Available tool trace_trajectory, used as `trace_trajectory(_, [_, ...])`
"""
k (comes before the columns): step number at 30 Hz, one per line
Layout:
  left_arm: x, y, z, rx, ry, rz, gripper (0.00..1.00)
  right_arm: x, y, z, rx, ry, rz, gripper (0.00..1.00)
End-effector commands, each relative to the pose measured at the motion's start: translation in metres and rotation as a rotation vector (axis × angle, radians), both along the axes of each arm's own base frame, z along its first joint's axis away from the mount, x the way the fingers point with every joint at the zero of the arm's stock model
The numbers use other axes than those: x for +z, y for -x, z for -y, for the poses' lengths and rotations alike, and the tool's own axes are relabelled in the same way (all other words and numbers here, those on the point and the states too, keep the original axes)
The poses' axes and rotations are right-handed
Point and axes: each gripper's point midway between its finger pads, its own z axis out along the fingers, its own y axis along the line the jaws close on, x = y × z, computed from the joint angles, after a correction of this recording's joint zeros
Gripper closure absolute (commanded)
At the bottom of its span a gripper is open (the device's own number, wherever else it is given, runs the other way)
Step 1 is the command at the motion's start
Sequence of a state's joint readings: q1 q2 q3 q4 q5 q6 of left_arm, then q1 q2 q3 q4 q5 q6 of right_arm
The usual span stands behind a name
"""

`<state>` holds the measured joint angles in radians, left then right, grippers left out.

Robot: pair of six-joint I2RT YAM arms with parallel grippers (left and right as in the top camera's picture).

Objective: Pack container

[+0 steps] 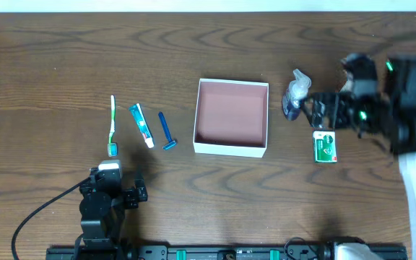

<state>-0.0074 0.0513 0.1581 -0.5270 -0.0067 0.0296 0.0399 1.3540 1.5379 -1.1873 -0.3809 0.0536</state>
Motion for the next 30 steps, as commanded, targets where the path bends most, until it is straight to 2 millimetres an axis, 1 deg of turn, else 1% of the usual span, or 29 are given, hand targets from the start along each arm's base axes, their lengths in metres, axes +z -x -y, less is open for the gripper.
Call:
trace_trajectory(1, [-0.007, 0.001, -0.001, 0.007, 0.0, -0.014, 0.02, -0.002, -0.024, -0.019, 0.089, 0.03, -0.007, 0.01])
trace_trajectory(2, [-0.007, 0.001, -0.001, 0.007, 0.001, -0.014, 0.02, -0.005, -0.032, -0.028, 0.131, 0.018, 0.006, 0.01])
trace_trajectory(4, [-0.007, 0.001, -0.001, 0.007, 0.001, -0.014, 0.02, -0.015, -0.046, -0.033, 0.139, 0.035, 0.009, 0.01])
trace_trajectory(6, [-0.007, 0.001, -0.001, 0.007, 0.001, -0.014, 0.02, -0.032, -0.06, -0.025, 0.074, 0.105, -0.02, 0.01])
trace_trajectory(9, [-0.007, 0.001, -0.001, 0.007, 0.001, -0.014, 0.02, -0.061, -0.074, 0.001, -0.107, 0.224, -0.099, 0.01])
trace_trajectory(10, [-0.007, 0.001, -0.001, 0.007, 0.001, -0.014, 0.02, -0.068, -0.077, 0.004, -0.127, 0.237, -0.118, 0.01])
trace_trajectory(12, [-0.007, 0.001, -0.001, 0.007, 0.001, -0.014, 0.02, -0.085, -0.083, 0.004, -0.128, 0.235, -0.159, 0.01])
trace_trajectory(14, [-0.007, 0.001, -0.001, 0.007, 0.001, -0.014, 0.02, -0.098, -0.088, 0.004, -0.13, 0.241, -0.185, 0.03])
trace_trajectory(17, [-0.007, 0.001, -0.001, 0.007, 0.001, -0.014, 0.02, -0.118, -0.096, 0.003, -0.14, 0.242, -0.22, 0.12])
trace_trajectory(20, [-0.007, 0.001, -0.001, 0.007, 0.0, -0.014, 0.02, -0.137, -0.102, 0.004, -0.176, 0.245, -0.263, 0.17])
trace_trajectory(26, [-0.007, 0.001, -0.001, 0.007, 0.001, -0.014, 0.02, -0.162, -0.102, 0.015, -0.249, 0.294, -0.332, 0.18])
trace_trajectory(27, [-0.007, 0.001, -0.001, 0.007, 0.001, -0.014, 0.02, -0.165, -0.103, 0.014, -0.248, 0.294, -0.333, 0.19])
trace_trajectory(28, [-0.007, 0.001, -0.001, 0.007, 0.001, -0.014, 0.02, -0.166, -0.105, 0.014, -0.247, 0.294, -0.329, 0.23])
trace_trajectory(30, [-0.007, 0.001, -0.001, 0.007, 0.001, -0.014, 0.02, -0.167, -0.107, 0.013, -0.248, 0.293, -0.325, 0.26])
